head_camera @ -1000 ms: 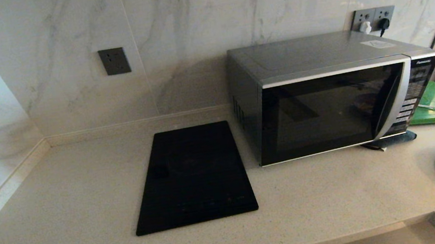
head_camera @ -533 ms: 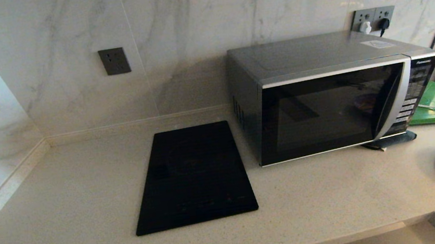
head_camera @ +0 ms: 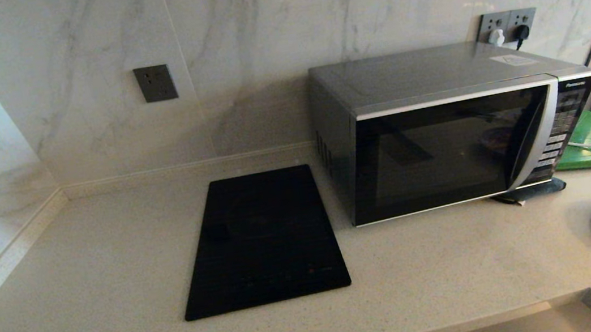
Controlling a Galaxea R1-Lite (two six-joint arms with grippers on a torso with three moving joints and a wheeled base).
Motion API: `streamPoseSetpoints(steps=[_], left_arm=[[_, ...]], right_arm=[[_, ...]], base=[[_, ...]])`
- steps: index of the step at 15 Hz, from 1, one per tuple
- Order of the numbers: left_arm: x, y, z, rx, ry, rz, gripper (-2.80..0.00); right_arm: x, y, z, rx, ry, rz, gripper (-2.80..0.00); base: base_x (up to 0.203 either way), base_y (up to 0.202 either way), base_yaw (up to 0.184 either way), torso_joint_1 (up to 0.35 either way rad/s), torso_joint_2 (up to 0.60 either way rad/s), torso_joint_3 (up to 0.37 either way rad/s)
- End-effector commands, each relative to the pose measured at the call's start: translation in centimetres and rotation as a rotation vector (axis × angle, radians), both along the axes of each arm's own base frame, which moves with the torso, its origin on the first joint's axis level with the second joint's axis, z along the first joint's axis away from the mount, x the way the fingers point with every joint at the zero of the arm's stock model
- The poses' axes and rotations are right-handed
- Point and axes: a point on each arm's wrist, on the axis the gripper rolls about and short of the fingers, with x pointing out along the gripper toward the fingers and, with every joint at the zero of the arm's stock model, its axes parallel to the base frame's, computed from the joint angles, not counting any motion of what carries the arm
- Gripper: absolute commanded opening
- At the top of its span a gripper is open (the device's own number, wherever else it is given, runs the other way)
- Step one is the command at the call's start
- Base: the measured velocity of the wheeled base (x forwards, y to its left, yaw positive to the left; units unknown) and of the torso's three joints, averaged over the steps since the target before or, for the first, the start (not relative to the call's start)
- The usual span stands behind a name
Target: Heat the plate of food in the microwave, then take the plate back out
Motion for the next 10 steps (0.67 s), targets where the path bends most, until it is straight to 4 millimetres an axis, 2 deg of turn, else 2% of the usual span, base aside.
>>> streamPoseSetpoints(steps=[1,10], left_arm=[[0.01,0.00,0.01,-0.001,0.001,0.001,-2.80],[0.01,0.00,0.01,-0.001,0.001,0.001,-2.80]], right_arm=[[0.02,0.00,-0.05,0.001,0.004,0.000,-2.80],[0.02,0.00,-0.03,0.001,0.003,0.000,-2.80]], base=[[0.000,0.000,0.000,0.000,0.00,0.000],[0.000,0.000,0.000,0.000,0.00,0.000]])
